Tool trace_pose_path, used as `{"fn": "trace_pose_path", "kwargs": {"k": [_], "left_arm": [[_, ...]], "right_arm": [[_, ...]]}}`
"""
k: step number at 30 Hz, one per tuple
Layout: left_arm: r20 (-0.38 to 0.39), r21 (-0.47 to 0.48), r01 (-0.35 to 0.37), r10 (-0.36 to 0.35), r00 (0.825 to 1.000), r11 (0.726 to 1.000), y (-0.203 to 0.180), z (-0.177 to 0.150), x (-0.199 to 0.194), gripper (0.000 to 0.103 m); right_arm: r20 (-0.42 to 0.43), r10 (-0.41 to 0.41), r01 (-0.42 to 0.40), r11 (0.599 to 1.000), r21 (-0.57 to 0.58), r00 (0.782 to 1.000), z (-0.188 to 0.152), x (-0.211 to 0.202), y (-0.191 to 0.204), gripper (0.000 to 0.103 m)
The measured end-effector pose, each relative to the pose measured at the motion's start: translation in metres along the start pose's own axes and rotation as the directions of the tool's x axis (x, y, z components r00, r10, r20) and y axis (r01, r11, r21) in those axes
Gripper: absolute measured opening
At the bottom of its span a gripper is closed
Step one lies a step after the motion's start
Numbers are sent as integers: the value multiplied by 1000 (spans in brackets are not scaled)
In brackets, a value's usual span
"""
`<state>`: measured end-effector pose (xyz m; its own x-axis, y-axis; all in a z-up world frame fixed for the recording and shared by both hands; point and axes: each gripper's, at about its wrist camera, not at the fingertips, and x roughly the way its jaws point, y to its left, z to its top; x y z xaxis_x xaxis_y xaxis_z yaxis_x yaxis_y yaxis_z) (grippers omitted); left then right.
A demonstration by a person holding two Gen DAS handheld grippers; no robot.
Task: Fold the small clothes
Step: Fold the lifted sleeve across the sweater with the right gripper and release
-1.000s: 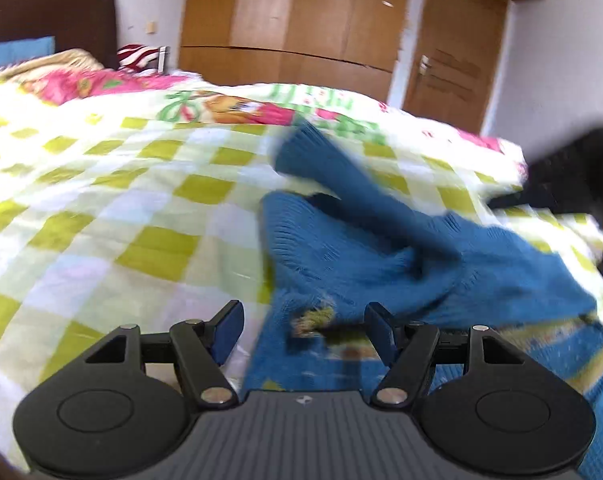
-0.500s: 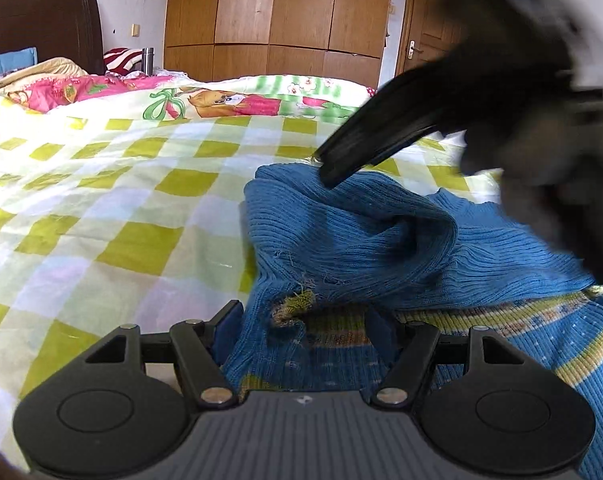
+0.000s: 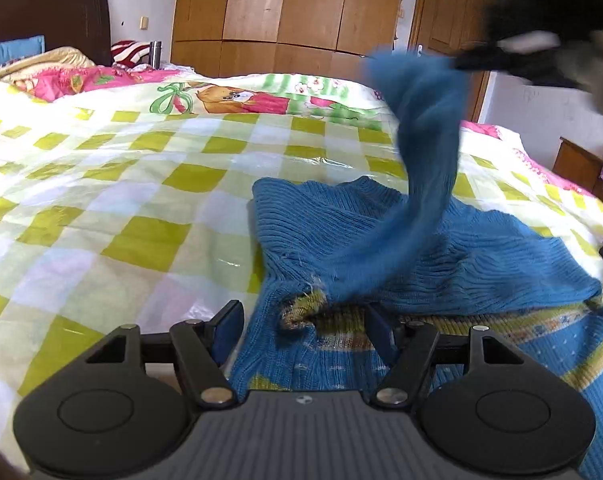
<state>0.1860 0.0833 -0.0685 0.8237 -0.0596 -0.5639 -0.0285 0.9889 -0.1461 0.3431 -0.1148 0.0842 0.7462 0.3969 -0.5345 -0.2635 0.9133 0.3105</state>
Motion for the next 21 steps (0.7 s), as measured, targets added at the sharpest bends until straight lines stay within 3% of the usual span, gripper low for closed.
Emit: {"fn": "trace_pose_path", "kwargs": {"k": [3, 5, 8, 11, 13, 18, 21], "left_arm": [[5, 51, -22, 22, 1000, 998, -10, -2, 0, 80], [6, 85, -41, 41, 999, 996, -17, -5, 0, 80], [3, 124, -70, 70, 998, 990, -24, -7, 3, 81], [6, 146, -102, 102, 995, 984, -29, -8, 3, 83], [13, 147, -137, 137, 991, 980, -32, -6, 3, 83], [5, 122, -246, 248, 969, 961, -27, 1, 10, 84], [13, 115, -290, 291, 957, 950, -25, 3, 12, 84]], "right_arm": [[34, -114, 111, 991, 76, 993, -25, -36, -53, 0], [-22, -190, 191, 973, 131, 982, -56, -40, -91, 0], [-120, -219, 241, 947, 211, 968, -103, -38, -130, 1], [-115, -183, 209, 932, 295, 976, -125, -40, -145, 2], [-71, -167, 182, 925, 334, 983, -124, -48, -149, 12], [-39, -139, 144, 931, 335, 990, -110, -46, -156, 16], [-59, -115, 129, 903, 409, 992, -111, -35, -163, 21]]}}
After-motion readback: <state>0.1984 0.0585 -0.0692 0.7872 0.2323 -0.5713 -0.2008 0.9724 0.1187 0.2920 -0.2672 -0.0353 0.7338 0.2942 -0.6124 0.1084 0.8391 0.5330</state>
